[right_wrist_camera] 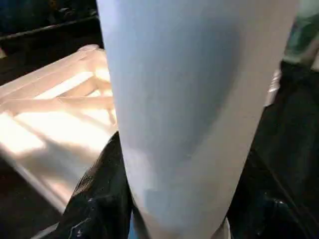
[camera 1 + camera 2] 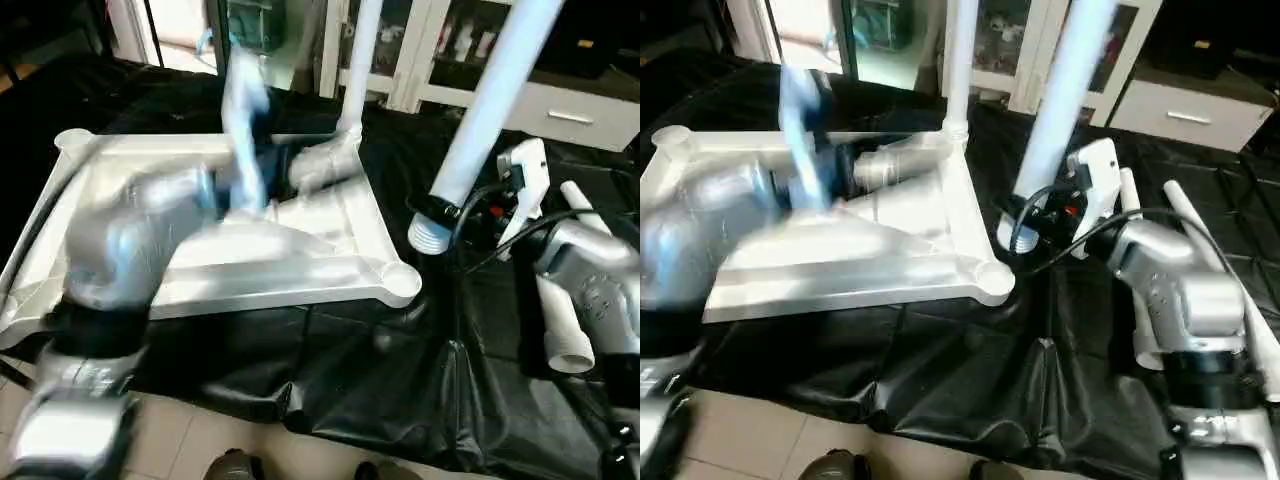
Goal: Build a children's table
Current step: Insert table leg to table base
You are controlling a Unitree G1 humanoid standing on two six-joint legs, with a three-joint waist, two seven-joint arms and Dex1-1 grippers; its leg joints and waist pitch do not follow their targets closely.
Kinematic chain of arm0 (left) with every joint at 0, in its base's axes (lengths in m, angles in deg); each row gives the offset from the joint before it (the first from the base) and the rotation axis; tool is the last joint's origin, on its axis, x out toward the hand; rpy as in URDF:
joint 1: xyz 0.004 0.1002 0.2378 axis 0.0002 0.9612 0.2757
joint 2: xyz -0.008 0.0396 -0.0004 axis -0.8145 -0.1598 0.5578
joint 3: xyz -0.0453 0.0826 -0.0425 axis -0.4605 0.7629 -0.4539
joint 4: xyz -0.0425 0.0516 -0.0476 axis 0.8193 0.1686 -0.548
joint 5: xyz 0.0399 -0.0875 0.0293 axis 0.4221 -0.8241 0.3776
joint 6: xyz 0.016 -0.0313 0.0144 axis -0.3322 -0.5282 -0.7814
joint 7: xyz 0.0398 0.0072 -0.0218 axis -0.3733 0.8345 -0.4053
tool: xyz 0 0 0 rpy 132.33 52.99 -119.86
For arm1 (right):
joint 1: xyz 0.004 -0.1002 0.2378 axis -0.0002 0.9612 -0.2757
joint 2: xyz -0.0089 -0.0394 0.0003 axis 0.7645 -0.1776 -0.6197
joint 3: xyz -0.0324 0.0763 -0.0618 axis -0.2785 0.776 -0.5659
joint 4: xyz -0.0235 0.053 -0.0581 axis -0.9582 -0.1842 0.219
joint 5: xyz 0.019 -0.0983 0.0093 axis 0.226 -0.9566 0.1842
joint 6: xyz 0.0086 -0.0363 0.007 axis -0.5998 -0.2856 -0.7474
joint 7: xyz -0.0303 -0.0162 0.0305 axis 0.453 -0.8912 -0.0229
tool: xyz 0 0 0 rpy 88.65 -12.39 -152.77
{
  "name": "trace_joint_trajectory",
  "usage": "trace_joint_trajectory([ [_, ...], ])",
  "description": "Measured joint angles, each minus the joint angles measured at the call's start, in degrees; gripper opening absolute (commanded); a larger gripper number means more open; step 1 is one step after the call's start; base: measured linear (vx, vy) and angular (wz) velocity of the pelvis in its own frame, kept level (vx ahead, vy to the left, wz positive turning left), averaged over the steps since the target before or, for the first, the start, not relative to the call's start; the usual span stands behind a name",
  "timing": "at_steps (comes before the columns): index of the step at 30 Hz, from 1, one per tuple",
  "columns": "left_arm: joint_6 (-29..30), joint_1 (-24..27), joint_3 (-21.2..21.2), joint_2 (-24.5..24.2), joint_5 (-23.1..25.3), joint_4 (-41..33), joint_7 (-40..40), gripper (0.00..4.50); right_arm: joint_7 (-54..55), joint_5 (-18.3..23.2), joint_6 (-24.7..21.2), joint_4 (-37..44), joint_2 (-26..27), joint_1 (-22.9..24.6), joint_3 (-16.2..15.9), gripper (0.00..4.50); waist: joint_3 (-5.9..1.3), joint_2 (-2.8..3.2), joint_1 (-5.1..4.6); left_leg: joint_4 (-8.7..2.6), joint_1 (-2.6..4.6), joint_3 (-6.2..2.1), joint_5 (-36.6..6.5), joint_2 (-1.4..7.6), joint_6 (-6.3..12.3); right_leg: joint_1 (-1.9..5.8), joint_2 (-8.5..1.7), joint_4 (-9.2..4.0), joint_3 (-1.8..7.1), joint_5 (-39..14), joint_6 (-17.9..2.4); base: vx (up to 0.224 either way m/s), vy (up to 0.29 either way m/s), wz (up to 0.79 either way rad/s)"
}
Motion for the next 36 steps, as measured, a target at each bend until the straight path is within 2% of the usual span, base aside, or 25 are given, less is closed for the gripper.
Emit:
trace_joint_trajectory([
  [2, -4.51, 2.33, 6.50, 0.10, 5.07, 2.82, -1.68, 4.50, 1.91, -0.33, 1.33, -1.21, 1.88, 0.22, 0.84, 1.91, -0.05, -0.07, 0.24, 0.00, -0.03, 0.01, 0.04, -0.01, -0.06, 0.00, 0.08, -0.01, 0.17, 0.00, 0.00, 0.000, 0.000, 0.00],
  [4, -10.82, 3.07, 13.46, 1.69, 10.89, 8.90, -2.26, 4.50, 4.58, -0.87, 3.11, -2.52, 4.05, 0.20, 0.99, 1.91, -0.09, -0.15, 0.38, 0.00, -0.10, 0.04, 0.06, -0.09, -0.08, 0.01, 0.14, -0.01, 0.44, 0.00, 0.00, 0.000, 0.000, 0.00],
  [6, -13.79, 3.30, 15.79, 2.96, 12.78, 11.68, -2.92, 4.50, 6.16, -1.09, 3.62, -3.23, 4.86, 0.26, 1.06, 1.91, -0.06, -0.08, 0.18, 0.03, -0.11, 0.05, 0.07, -0.15, -0.11, 0.00, 0.13, -0.05, 0.54, 0.00, 0.00, 0.000, 0.000, 0.00],
  [10, -18.40, 3.44, 15.54, 5.77, 13.05, 14.08, -6.50, 4.50, 7.38, -1.12, 3.75, -2.17, 5.72, 1.56, 1.04, 1.91, -0.09, -0.04, -0.38, 0.02, -0.03, 0.01, 0.07, -0.18, -0.11, 0.00, 0.13, -0.06, 0.54, 0.01, -0.01, 0.000, 0.000, 0.00],
  [12, -20.86, 3.53, 16.18, 5.21, 14.20, 15.90, -7.60, 4.50, 7.36, -1.12, 3.71, -0.05, 6.47, 3.03, 0.75, 1.91, -0.13, 0.04, -0.54, 0.00, -0.01, -0.08, 0.07, -0.15, -0.11, 0.00, 0.20, -0.04, 0.51, 0.00, 0.01, 0.000, 0.000, 0.00],
  [14, -23.76, 3.51, 16.41, 4.00, 16.07, 19.43, -7.59, 4.50, 7.34, -1.14, 3.69, 1.06, 7.04, 3.57, 0.12, 1.91, -0.15, 0.07, -1.25, 0.00, -0.01, -0.27, 0.07, -0.15, -0.11, -0.03, 0.25, -0.04, 0.41, 0.00, 0.02, 0.000, 0.000, 0.00],
  [15, -24.85, 3.48, 16.39, 3.74, 16.67, 21.06, -7.38, 4.21, 7.27, -1.14, 3.70, 1.39, 7.11, 3.77, -0.11, 1.91, -0.15, 0.07, -1.57, 0.00, -0.03, -0.38, 0.07, -0.16, -0.12, -0.02, 0.29, -0.05, 0.38, 0.00, 0.02, 0.000, 0.000, 0.00],
  [18, -27.14, 2.95, 16.43, 3.79, 18.21, 25.06, -6.88, 4.14, 6.77, -1.10, 3.52, 1.71, 7.12, 4.90, -1.23, 1.91, -0.12, 0.17, -1.70, 0.00, -0.03, -0.42, 0.07, -0.18, -0.12, 0.00, 0.30, -0.06, 0.38, 0.00, 0.02, 0.000, 0.000, 0.00],
  [20, -28.31, 2.38, 16.21, 4.07, 18.89, 28.95, -6.16, 4.08, 6.22, -1.11, 3.53, 1.69, 7.37, 5.09, -2.33, 1.91, 0.04, 1.05, -1.86, 0.00, -0.10, -0.47, 0.07, -0.27, -0.12, -0.02, 0.31, -0.25, 0.42, -0.01, 0.02, 0.000, 0.000, 0.00],
  [22, -29.85, 1.49, 16.09, 4.75, 20.07, 32.24, -6.02, 3.78, 6.04, -1.13, 3.53, 1.71, 7.81, 5.33, -3.03, 1.91, -0.04, 1.42, -1.90, -0.02, -0.10, -0.48, 0.07, -0.33, -0.11, -0.01, 0.28, -0.29, 0.47, 0.00, 0.02, 0.000, 0.000, 0.00],
  [30, -32.81, -1.52, 15.26, 5.64, 21.01, 39.06, -7.18, 3.20, 6.41, -1.05, 3.43, 3.89, 8.97, 5.46, -3.48, 1.91, -0.01, 1.47, -1.88, -0.12, -0.06, -0.62, 0.07, -0.32, -0.12, -0.03, 0.29, -0.33, 0.31, -0.01, 0.02, 0.000, 0.000, 0.00],
  [31, -33.71, -2.15, 15.12, 5.99, 21.04, 40.67, -7.65, 2.92, 6.73, -1.05, 3.43, 3.89, 9.12, 5.47, -3.51, 1.91, -0.01, 1.47, -1.90, -0.12, -0.06, -0.64, 0.07, -0.32, -0.11, -0.02, 0.29, -0.36, 0.28, -0.01, 0.02, 0.000, 0.000, 0.00],
  [36, -35.58, -3.58, 13.69, 6.94, 21.25, 44.74, -8.74, 2.52, 6.53, -1.03, 3.39, 3.90, 8.86, 5.47, -3.56, 1.91, -0.02, 1.48, -2.05, -0.37, -0.08, -0.76, 0.07, -0.33, -0.12, 0.03, 0.29, -1.23, -0.02, -0.01, 0.03, 0.000, 0.000, 0.00],
])
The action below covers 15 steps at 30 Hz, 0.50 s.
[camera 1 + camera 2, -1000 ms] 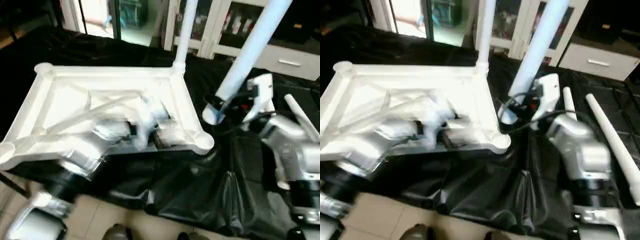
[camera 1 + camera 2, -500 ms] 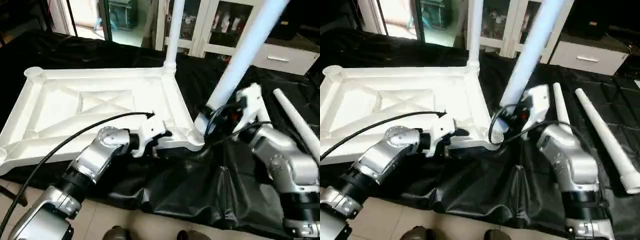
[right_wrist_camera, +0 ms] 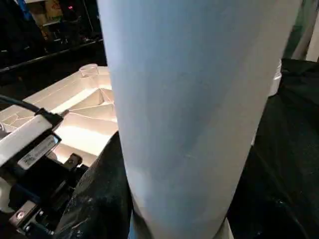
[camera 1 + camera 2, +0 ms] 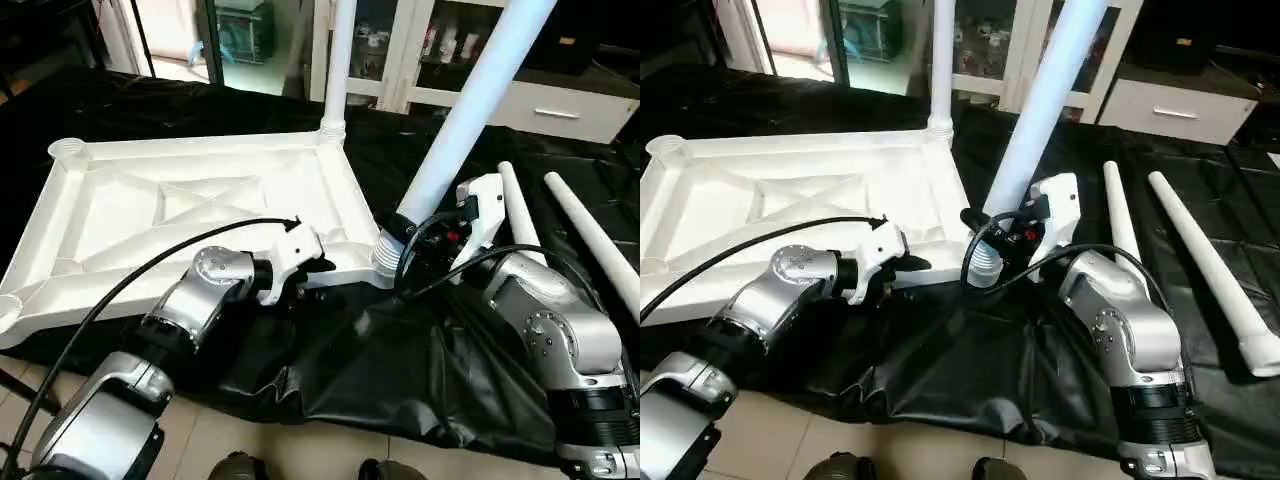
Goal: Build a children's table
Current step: Insert table leg to table base
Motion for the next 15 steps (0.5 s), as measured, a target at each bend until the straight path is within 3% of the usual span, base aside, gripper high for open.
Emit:
trace_joint_trajectory([
  [6, -1.22, -1.33, -0.30, 0.11, 1.44, 2.53, -0.66, 2.05, -1.09, -0.01, -0.08, 0.00, -1.50, -0.01, 0.04, 1.91, -0.01, 0.04, -0.15, -0.17, 0.02, -0.10, 0.00, -0.01, 0.00, 0.19, -0.18, -1.13, -0.58, 0.00, 0.00, 0.000, 0.000, 0.00],
  [11, -2.06, -1.71, -0.35, 0.02, 3.80, 3.69, -0.23, 1.73, -1.07, 0.00, -0.08, 0.00, -1.59, -0.02, 0.05, 1.91, 0.15, 0.47, -0.20, -0.32, 0.39, -0.60, -0.02, 0.06, 0.00, 1.03, -0.23, -2.38, -1.53, 0.00, 0.00, 0.000, 0.000, 0.00],
  [12, -2.18, -1.86, -0.30, 0.01, 4.30, 4.04, -0.18, 1.65, -1.07, 0.00, -0.08, 0.00, -1.58, -0.02, 0.04, 1.91, 0.27, 0.73, -0.21, -0.45, 0.56, -0.67, -0.03, 0.14, 0.00, 1.18, -0.26, -2.85, -2.07, -0.01, 0.00, -0.057, 0.005, 0.02],
  [13, -2.28, -2.02, -0.21, -0.02, 4.96, 4.37, 0.06, 1.48, -1.05, 0.04, -0.10, 0.00, -1.56, -0.02, 0.04, 1.91, 0.63, 1.39, -0.32, -0.70, 0.97, -0.81, -0.03, 0.51, 0.01, 2.16, -0.35, -3.91, -3.42, -0.05, 0.00, -0.068, 0.008, 0.00],
  [14, -2.36, -2.34, -0.02, -0.04, 5.41, 4.74, 0.39, 1.48, -1.02, 0.09, -0.13, 0.11, -1.44, -0.06, 0.09, 1.91, 0.89, 1.95, 0.33, -1.16, 0.70, -0.61, -0.03, 0.98, -0.01, 2.86, -0.40, -2.29, -4.21, -1.32, -0.86, -0.068, 0.008, 0.00],
  [15, -2.36, -3.06, 0.21, 0.32, 6.02, 5.20, 0.64, 1.41, -1.00, 0.13, -0.16, 0.32, -1.50, 0.31, 0.31, 1.91, 0.90, 1.82, 0.91, -1.18, 0.57, 0.23, -0.02, 1.17, -0.01, 2.49, -0.68, 2.74, -4.11, -3.59, -2.37, -0.097, -0.006, 0.15],
])
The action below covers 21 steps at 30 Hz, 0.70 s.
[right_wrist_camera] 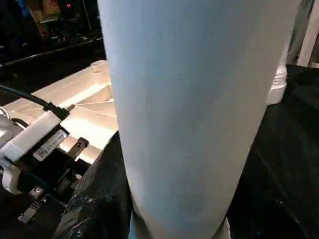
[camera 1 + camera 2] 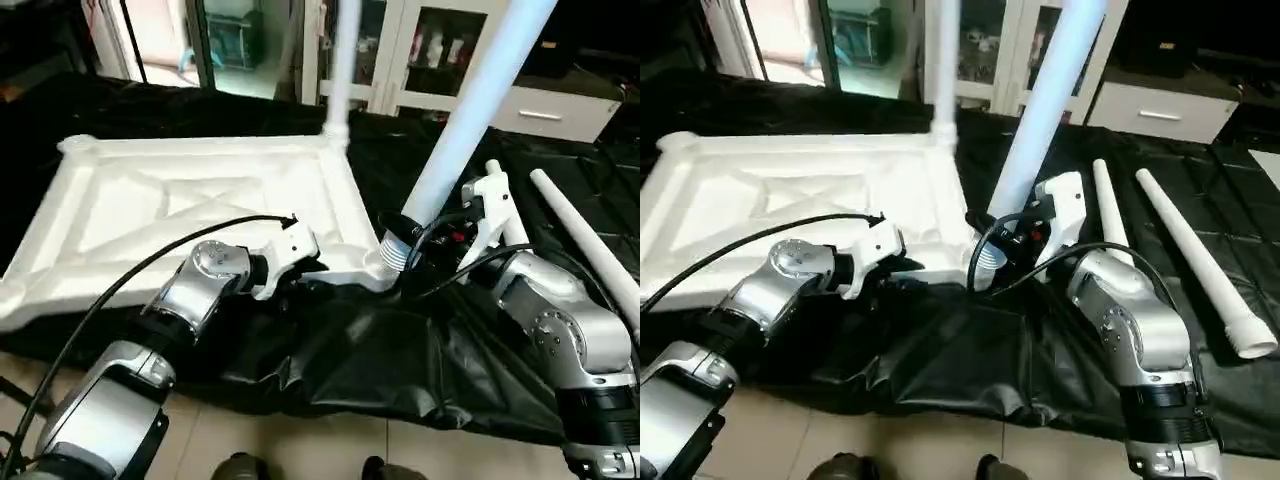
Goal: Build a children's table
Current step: Insert table leg to table base
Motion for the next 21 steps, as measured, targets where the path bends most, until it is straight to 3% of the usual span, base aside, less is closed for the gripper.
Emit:
trace_joint_trajectory([
  [1, -0.42, -0.38, -0.01, 0.47, 0.07, -0.07, 0.34, 1.34, 0.07, 0.01, -0.11, 0.09, 0.13, 0.09, 0.06, 1.91, -0.74, -1.69, 1.66, -0.44, 0.19, 2.38, 0.03, -0.33, -0.04, 0.83, 0.00, 3.82, 1.86, -2.58, -0.49, -0.013, -0.104, 0.16],
  [2, -0.79, -0.35, -0.24, 0.74, 0.09, 0.05, 0.64, 1.20, 0.07, 0.04, -0.24, 0.12, 0.25, -0.43, -0.12, 1.91, -0.77, -2.29, 2.18, 0.22, 0.05, 2.50, -0.12, -0.87, -0.39, -0.32, -0.42, 3.65, 3.32, -2.78, 2.80, -0.013, -0.104, 0.16],
  [3, -1.11, -0.16, -0.19, 0.84, 0.24, 0.06, 0.52, 1.11, 0.06, 0.06, -0.40, 0.14, 0.38, -0.56, -0.37, 1.91, -0.94, -1.85, 3.31, 1.61, 0.00, 0.45, -1.86, -1.38, -1.61, -0.52, -0.51, 3.61, 3.27, -2.74, 2.80, 0.094, -0.123, -0.05],
  [4, -1.24, -0.16, -0.12, 0.91, 0.56, 0.16, 0.32, 1.05, 0.02, 0.09, -0.43, 0.20, 0.35, -0.52, -0.39, 1.91, -1.43, -0.85, 4.22, 2.58, 0.29, -3.77, -1.60, -2.39, -1.39, -0.22, -0.02, 3.50, 2.99, -2.68, 2.69, 0.000, 0.000, 0.00],
  [5, -1.29, -0.33, -0.12, 0.97, 0.89, 0.18, 0.33, 1.00, 0.08, 0.09, -0.43, 0.20, 0.33, -0.47, -0.19, 1.91, -1.64, -0.44, 4.13, 2.50, 0.61, -3.94, -0.69, -2.21, -1.84, -0.42, 0.19, 3.41, 2.74, -2.44, 2.51, 0.000, 0.000, 0.00],
  [8, -1.27, -0.69, -0.17, 0.95, 1.19, 0.16, 0.21, 0.65, 0.07, 0.11, -0.43, 0.20, 0.34, -0.51, -0.21, 1.91, -1.71, -0.33, 3.17, 1.88, -0.03, -3.38, -0.53, -1.26, -1.91, -0.36, 1.58, 1.23, 3.25, -0.15, 1.09, 0.000, 0.000, 0.00],
  [13, 0.08, -0.54, -0.31, 0.76, 1.73, -1.40, -0.74, 0.37, 0.49, 0.40, -0.65, 0.51, 0.29, -0.33, 0.51, 1.91, -1.74, -0.34, 1.60, 1.53, -0.05, -2.93, -0.54, -1.20, -1.89, -0.32, 1.53, 0.38, 3.32, 0.27, 1.02, 0.000, 0.000, 0.00],
  [17, 0.65, 0.84, -0.13, 0.93, 2.34, -4.63, -1.28, 0.05, 1.51, 0.57, -0.67, 1.53, 0.34, 0.12, 1.41, 1.91, -1.79, -0.42, 1.13, 1.11, 0.03, -2.69, -0.52, -1.18, -1.82, -0.35, 1.53, 0.05, 3.39, 0.30, 1.07, 0.000, 0.000, 0.00],
  [20, 0.51, 1.88, -0.14, 1.16, 2.61, -6.43, -1.27, 0.05, 2.47, 0.55, -0.67, 1.54, 0.51, 0.81, 1.65, 1.91, -1.81, -0.45, 1.10, 0.82, 0.05, -2.39, -0.31, -1.06, -1.50, -0.46, 1.55, -0.13, 3.38, 0.28, 1.13, 0.000, 0.000, 0.00],
  [21, 0.41, 2.10, -0.17, 1.16, 2.67, -6.90, -1.18, 0.49, 2.50, 0.55, -0.67, 1.54, 0.56, 0.90, 1.80, 1.91, -1.81, -0.45, 1.09, 0.75, 0.05, -2.34, -0.31, -1.06, -1.49, -0.47, 1.56, -0.20, 3.38, 0.27, 1.14, 0.000, 0.000, 0.00],
])
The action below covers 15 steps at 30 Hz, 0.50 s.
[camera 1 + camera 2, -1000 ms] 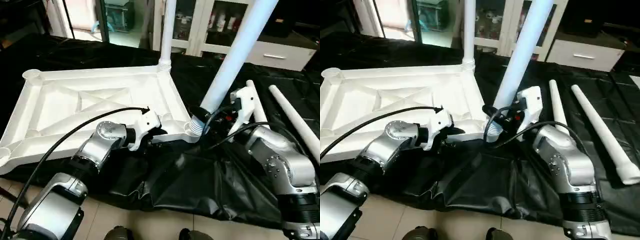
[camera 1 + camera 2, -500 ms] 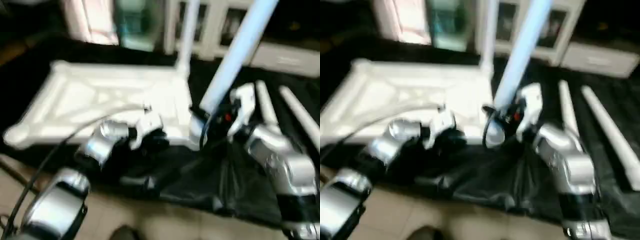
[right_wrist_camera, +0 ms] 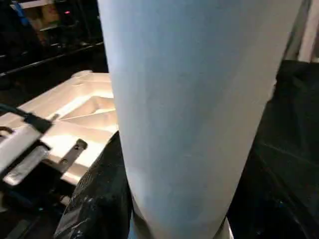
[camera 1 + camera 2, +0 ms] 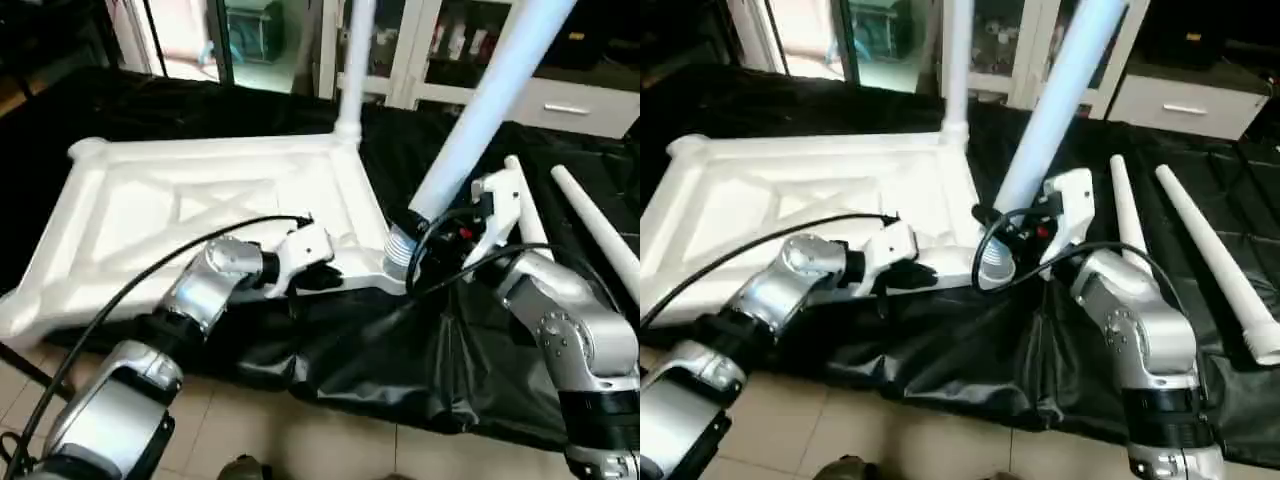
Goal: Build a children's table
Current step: Insert table leg to table base
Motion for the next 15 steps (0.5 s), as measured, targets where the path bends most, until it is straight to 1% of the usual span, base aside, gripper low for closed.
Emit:
trace_joint_trajectory([
  [1, 0.32, 0.16, -0.02, 0.00, 0.00, -0.52, 0.00, 0.58, 0.01, 0.00, 0.00, 0.00, 0.01, -0.01, 0.16, 1.91, -0.01, -0.02, 0.01, -0.10, 0.00, 0.04, 0.01, 0.00, 0.03, 0.00, 0.00, -0.10, -0.01, 0.00, 0.00, 0.000, 0.000, 0.00],
  [3, 1.46, 0.27, 0.02, 0.08, -0.01, -0.86, -0.47, 0.56, -0.01, 0.01, 0.00, 0.00, 0.07, -0.02, 0.19, 1.91, -0.04, -0.06, 0.03, -0.12, -0.01, 0.09, 0.02, 0.01, 0.15, 0.00, 0.00, -0.15, 0.00, 0.00, 0.00, 0.000, 0.000, 0.00],
  [4, 1.94, 0.27, 0.00, 0.10, -0.01, -1.13, -0.71, 0.79, -0.01, 0.01, 0.00, 0.00, 0.07, -0.02, 0.19, 1.91, -0.04, -0.07, 0.04, -0.11, -0.02, 0.13, 0.02, 0.02, 0.20, -0.01, 0.00, -0.17, 0.00, 0.00, 0.00, 0.000, 0.000, 0.00],
  [5, 2.07, 0.28, -0.01, 0.15, 0.03, -1.13, -0.70, 0.79, -0.01, 0.02, 0.00, 0.00, 0.07, -0.02, 0.19, 1.91, -0.05, -0.08, 0.04, -0.11, -0.01, 0.15, 0.01, 0.01, 0.19, 0.00, 0.00, -0.17, 0.02, 0.00, 0.00, 0.000, 0.000, 0.00],
  [6, 2.04, 0.28, -0.01, 0.17, 0.08, -1.06, -0.51, 0.95, -0.02, 0.02, 0.00, 0.00, 0.06, -0.02, 0.19, 1.91, -0.05, -0.09, 0.03, -0.11, -0.02, 0.16, 0.02, 0.02, 0.19, 0.00, 0.00, -0.17, 0.03, 0.01, 0.00, 0.000, 0.000, 0.00],
  [9, 1.88, 0.22, -0.01, 0.33, 0.76, -0.74, 0.10, 1.12, -0.06, 0.03, -0.01, 0.00, 0.05, -0.02, 0.18, 1.91, -0.07, -0.12, 0.03, -0.09, 0.01, 0.19, 0.05, 0.04, 0.20, 0.01, 0.00, -0.17, 0.05, 0.08, 0.05, 0.000, 0.000, 0.00],
  [11, 1.96, 0.03, -0.07, 0.46, 1.03, -0.32, 0.42, 1.20, -0.07, 0.03, -0.01, 0.00, 0.05, -0.02, 0.18, 1.91, -0.09, -0.16, 0.03, -0.09, 0.03, 0.20, 0.06, 0.04, 0.18, 0.02, 0.00, -0.17, 0.06, 0.15, 0.07, 0.000, 0.000, 0.00],
  [15, 2.27, -0.55, -0.13, 1.04, 1.96, 0.75, 1.20, 1.20, -0.10, 0.03, -0.01, 0.00, 0.05, -0.03, 0.14, 1.91, -0.12, -0.21, 0.04, -0.08, 0.08, 0.22, 0.07, 0.04, 0.17, 0.06, 0.00, -0.17, 0.10, 0.26, 0.17, 0.000, 0.000, 0.00],
])
